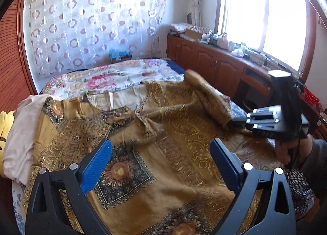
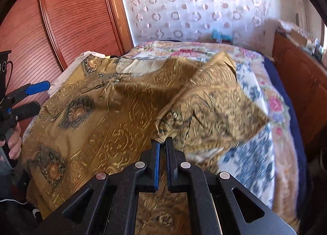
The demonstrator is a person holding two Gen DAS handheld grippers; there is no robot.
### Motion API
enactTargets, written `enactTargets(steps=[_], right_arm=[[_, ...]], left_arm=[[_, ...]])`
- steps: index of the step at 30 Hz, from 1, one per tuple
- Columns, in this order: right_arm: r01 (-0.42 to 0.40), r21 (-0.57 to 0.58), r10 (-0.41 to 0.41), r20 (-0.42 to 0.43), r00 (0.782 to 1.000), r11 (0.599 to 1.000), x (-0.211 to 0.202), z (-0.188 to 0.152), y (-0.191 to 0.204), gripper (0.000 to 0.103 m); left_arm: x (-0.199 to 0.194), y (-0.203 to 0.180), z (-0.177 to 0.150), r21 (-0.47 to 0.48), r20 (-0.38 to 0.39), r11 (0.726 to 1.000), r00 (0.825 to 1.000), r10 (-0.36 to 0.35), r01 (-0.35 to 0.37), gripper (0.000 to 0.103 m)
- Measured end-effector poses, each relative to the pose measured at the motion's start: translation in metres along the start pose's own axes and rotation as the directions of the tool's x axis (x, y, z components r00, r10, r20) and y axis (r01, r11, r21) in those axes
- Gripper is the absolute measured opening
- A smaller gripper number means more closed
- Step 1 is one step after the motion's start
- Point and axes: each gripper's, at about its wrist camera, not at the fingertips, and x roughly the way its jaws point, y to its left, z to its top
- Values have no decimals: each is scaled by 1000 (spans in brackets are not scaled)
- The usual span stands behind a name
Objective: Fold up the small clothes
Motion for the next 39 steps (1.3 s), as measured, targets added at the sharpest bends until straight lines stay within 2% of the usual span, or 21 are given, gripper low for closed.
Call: enactTargets(steps=[4, 7, 9, 13, 14, 18, 24, 31, 39], right_arm=[[-1, 9, 1, -13, 1000, 1000, -1, -7, -6, 5], [14, 8, -14, -12, 1000, 1000, -13, -13, -3, 18], [22, 20, -22, 10, 1000, 1000, -28, -13, -3, 21], [80, 74, -85, 73, 994, 994, -44, -9, -19, 46], [93, 96, -101, 84, 991, 991, -45, -8, -26, 47], [159, 166, -177, 105, 979, 973, -40, 5, -57, 48], [213, 263, -226, 19, 974, 941, 4, 24, -108, 48], [276, 260, -270, -57, 961, 925, 43, 46, -126, 48], [321, 211, -311, -81, 947, 923, 57, 59, -124, 48]], left_arm=[[-1, -2, 1, -3, 14, 1000, 1000, -5, 5, 97], [-1, -3, 0, 1, 13, 1000, 1000, -4, 4, 97], [0, -4, -1, 2, 12, 1000, 1000, -3, 3, 97], [3, -6, -2, -3, 7, 1000, 1000, -13, 13, 97], [4, -6, -3, -1, 4, 1000, 1000, -12, 12, 97], [7, -9, -3, -1, -1, 1000, 1000, -17, 17, 97], [12, -9, -2, 6, -9, 1000, 1000, -28, 28, 97], [17, -11, 3, 25, -11, 999, 999, -38, 38, 97], [25, -9, 6, 29, -12, 998, 999, -50, 50, 97]])
